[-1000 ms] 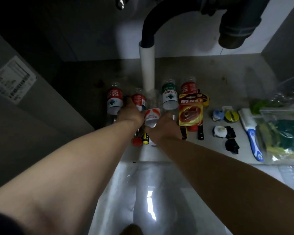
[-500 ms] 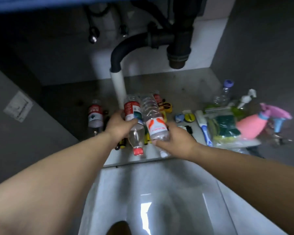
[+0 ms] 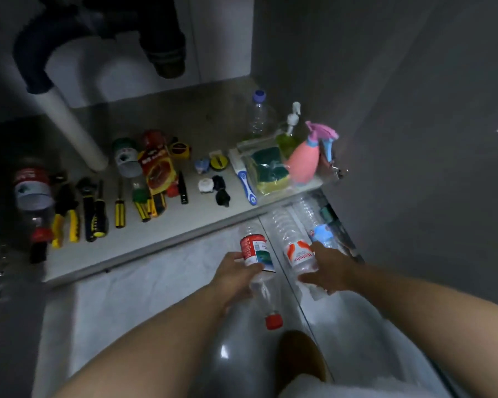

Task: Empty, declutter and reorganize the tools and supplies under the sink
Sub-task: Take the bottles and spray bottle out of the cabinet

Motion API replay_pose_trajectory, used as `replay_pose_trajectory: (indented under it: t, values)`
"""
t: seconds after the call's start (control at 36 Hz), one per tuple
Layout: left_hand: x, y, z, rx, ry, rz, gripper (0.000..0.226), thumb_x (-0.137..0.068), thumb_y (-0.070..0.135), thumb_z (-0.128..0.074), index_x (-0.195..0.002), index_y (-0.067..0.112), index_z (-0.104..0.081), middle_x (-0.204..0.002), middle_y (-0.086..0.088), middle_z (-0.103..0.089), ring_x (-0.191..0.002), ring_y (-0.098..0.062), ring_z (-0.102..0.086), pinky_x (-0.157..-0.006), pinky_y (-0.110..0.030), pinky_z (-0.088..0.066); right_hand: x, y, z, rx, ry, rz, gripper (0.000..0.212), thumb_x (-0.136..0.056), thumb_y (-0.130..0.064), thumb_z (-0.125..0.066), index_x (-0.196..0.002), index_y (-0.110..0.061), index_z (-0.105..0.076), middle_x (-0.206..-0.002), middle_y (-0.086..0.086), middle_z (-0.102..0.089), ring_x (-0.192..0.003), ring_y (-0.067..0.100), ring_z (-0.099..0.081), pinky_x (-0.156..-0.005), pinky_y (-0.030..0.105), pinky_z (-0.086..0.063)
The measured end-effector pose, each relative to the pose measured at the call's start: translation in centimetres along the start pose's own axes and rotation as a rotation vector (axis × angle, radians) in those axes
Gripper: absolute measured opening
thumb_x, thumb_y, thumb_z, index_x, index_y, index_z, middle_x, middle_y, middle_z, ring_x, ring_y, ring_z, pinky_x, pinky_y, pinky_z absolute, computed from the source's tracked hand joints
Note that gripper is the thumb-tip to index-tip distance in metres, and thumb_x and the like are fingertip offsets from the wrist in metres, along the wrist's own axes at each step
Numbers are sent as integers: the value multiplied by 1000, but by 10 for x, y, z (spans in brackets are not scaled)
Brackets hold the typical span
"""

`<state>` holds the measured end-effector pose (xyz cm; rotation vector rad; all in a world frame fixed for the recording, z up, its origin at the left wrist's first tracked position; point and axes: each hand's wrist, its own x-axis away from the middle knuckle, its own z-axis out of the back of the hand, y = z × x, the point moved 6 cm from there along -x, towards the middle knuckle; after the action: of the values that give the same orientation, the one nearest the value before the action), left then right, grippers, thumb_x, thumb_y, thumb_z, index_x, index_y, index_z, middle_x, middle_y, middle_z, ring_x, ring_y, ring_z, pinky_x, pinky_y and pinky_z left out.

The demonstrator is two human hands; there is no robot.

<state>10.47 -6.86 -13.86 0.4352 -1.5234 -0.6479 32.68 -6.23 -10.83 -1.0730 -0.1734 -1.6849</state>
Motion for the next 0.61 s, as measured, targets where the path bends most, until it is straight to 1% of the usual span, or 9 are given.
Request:
replay_pose_trajectory:
  t: [0.06,0.14,0.19,0.28,0.33,0.44,0.5,0.56,0.61]
  values:
    - [-16,-3,-8,-12,63,5,61,-85,24,-81,-135,18,-47,-125,-11,-63,-101,-33,-70,-78,-47,-62,-20,9,-5,11,53,-3,75,-83,-37,-79,-140,-15,-35,-126,11,-57,-101,29,-67,-72,48,-63]
    - [-38,-4,-18,4,132,-18,59,-86,23,-80,-135,15,-47,-120,-7,-62,-105,-32,-68,-80,-48,-61,-46,20,-13,116,122,-19,77,-85,-44,-76,-142,-13,-34,-132,11,-59,-116,29,-62,-93,44,-56]
    - [-52,-4,-26,29,139,-33,55,-88,23,-78,-134,12,-51,-118,-8,-63,-105,-32,-68,-81,-50,-60,-60,28,-19,149,155,-51,79,-87,-47,-73,-145,-14,-31,-131,10,-59,-116,29,-62,-95,44,-55]
    - [-68,-2,-34,23,162,-44,53,-89,24,-77,-134,13,-53,-117,-7,-64,-101,-29,-68,-66,-37,-58,-75,36,-26,163,203,-89,79,-90,-48,-69,-148,-16,-27,-134,10,-55,-119,30,-60,-97,46,-53]
    - [-78,0,-37,23,187,-53,50,-90,27,-75,-134,14,-54,-117,-8,-66,-99,-28,-69,-65,-32,-56,-81,39,-28,186,253,-106,78,-92,-47,-66,-150,-16,-25,-140,12,-47,-120,33,-59,-97,48,-52]
    - [-91,2,-45,52,139,-60,38,-95,24,-69,-127,10,-54,-113,-3,-67,-95,-20,-67,-79,-33,-56,-78,35,-25,230,453,-131,74,-96,-42,-61,-153,-17,-21,-146,13,-31,-111,35,-62,-86,46,-54]
    - [-92,4,-47,73,109,-79,51,-93,19,-71,-137,15,-45,-116,4,-61,-103,-16,-63,-94,-36,-53,-73,29,-24,265,555,-110,68,-95,-37,-61,-150,-17,-25,-145,13,-32,-118,33,-55,-83,45,-56]
    - [-91,6,-49,32,87,-103,67,-92,20,-73,-149,17,-37,-138,0,-54,-123,-23,-58,-108,-45,-48,-70,22,-26,335,596,-44,65,-91,-28,-65,-146,-17,-31,-143,14,-33,-123,33,-46,-88,43,-53]
    - [-88,6,-52,20,61,-140,59,-92,22,-74,-143,28,-45,-135,4,-54,-124,-23,-58,-108,-48,-48,-71,17,-33,418,533,37,78,-84,-24,-73,-149,-18,-30,-151,16,-30,-133,34,-39,-101,44,-47]
